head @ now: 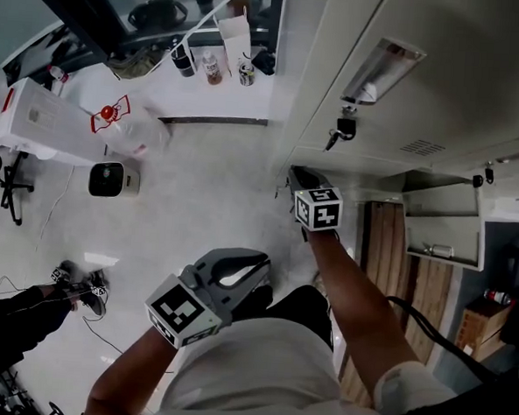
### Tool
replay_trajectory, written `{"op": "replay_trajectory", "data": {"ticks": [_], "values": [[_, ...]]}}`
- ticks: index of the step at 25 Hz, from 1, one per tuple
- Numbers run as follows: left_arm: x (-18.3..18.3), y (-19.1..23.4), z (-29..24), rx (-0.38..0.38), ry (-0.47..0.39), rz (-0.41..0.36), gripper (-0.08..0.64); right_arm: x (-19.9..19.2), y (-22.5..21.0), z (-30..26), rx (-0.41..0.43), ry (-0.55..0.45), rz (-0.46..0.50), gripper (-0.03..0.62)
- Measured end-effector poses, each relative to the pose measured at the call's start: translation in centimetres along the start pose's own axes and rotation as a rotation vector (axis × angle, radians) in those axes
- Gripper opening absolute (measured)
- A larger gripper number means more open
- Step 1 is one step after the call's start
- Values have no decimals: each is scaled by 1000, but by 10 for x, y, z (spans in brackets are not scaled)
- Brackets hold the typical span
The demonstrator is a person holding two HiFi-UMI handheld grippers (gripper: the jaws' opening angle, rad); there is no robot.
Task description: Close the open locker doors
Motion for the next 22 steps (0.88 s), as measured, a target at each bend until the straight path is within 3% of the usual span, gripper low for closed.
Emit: {"op": "replay_trajectory", "data": {"ticks": [12, 22], "values": [[0, 2, -1, 4, 4, 3, 31, 0, -2, -2, 3, 36, -149, 29], [-8, -5, -5, -7, 23, -6, 31, 1, -1, -2, 4, 97, -111, 29]]}}
Point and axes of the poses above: the fingertips, and each gripper's own axes: z backward along the fingers, y to its left, x out of its top, the point moved 3 cm from there along z, backward along the fingers, and after that the axes turned 8 degrees about y, right-handed, at the moved point
